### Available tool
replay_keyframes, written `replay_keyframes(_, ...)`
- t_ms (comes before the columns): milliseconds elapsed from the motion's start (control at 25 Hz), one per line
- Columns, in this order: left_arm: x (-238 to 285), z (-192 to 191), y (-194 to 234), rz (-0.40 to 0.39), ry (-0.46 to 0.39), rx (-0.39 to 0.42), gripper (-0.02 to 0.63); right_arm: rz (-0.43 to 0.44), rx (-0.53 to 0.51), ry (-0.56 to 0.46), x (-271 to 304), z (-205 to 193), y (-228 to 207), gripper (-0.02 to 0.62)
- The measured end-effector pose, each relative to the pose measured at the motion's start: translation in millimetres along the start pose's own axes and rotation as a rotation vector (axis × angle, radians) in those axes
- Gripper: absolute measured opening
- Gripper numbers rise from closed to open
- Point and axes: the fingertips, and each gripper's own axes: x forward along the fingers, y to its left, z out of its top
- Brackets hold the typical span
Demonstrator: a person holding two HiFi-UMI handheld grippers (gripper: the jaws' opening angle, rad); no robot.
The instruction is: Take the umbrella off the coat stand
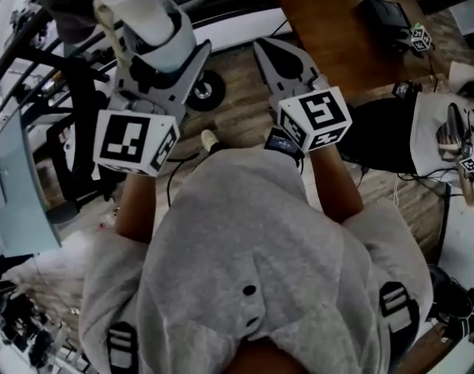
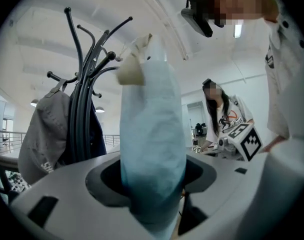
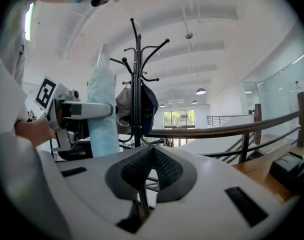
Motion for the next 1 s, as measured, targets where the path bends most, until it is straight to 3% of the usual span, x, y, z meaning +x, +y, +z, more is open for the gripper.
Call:
replay_keyframes(320, -44.6, -49.8, -31.5, 0.093, 0.071, -0.045, 0.281, 0.011, 0.007, 0.048, -36.6, -26.5, 8.8, 0.009)
replay_keyframes(680, -71.8, -66.2, -98.8, 0.189, 0.118, -0.075, 0.281, 0.077, 0.045, 0.098, -98.5, -59.1, 0.1, 0.009)
replay_keyframes(1000, -92.3, -79.6, -142.0, 0.215, 0.193, -0.089, 0.281, 0.111, 0.057, 0.103, -134.6, -76.1, 2.4, 0.009)
